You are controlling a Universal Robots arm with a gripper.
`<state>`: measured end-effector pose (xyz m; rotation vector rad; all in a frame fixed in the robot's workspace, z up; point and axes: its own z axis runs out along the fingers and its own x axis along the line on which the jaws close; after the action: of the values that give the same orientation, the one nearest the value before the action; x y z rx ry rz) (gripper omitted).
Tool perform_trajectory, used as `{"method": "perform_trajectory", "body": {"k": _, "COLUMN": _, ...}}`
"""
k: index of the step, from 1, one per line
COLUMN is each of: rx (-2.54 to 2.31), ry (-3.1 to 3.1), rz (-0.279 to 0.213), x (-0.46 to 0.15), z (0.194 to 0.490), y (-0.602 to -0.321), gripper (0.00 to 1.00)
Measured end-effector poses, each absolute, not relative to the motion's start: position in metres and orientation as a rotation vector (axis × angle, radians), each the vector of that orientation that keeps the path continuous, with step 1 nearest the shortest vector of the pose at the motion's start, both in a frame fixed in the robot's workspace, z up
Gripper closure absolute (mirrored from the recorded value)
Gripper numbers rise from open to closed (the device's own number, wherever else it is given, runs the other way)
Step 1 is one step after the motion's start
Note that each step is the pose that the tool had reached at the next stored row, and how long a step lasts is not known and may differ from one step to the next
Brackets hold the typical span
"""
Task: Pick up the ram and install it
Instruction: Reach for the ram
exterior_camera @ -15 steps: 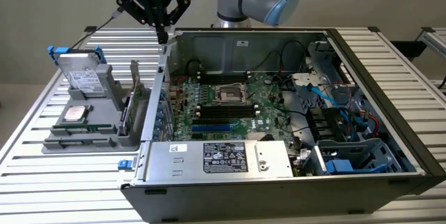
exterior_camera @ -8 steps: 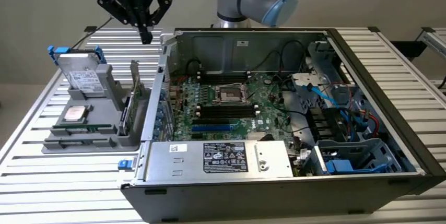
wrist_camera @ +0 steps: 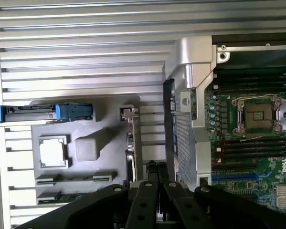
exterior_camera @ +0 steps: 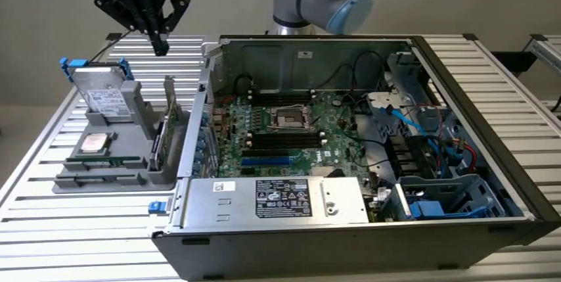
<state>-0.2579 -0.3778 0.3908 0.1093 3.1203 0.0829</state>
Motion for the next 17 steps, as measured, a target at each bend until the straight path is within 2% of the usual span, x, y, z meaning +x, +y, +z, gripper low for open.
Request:
{"method": "perform_trajectory", "body": {"k": 10, "rx": 0.109, "ry": 3.121, "rz": 0.097, "x": -0.303, "z": 0.389, "y": -0.378, "gripper": 0.9}}
{"method": "perform_trajectory", "body": {"k": 17, "rx": 0.11, "ry": 3.123, "rz": 0.138, "x": -0.335, "z": 0.388, "y": -0.38, "gripper": 0.9}}
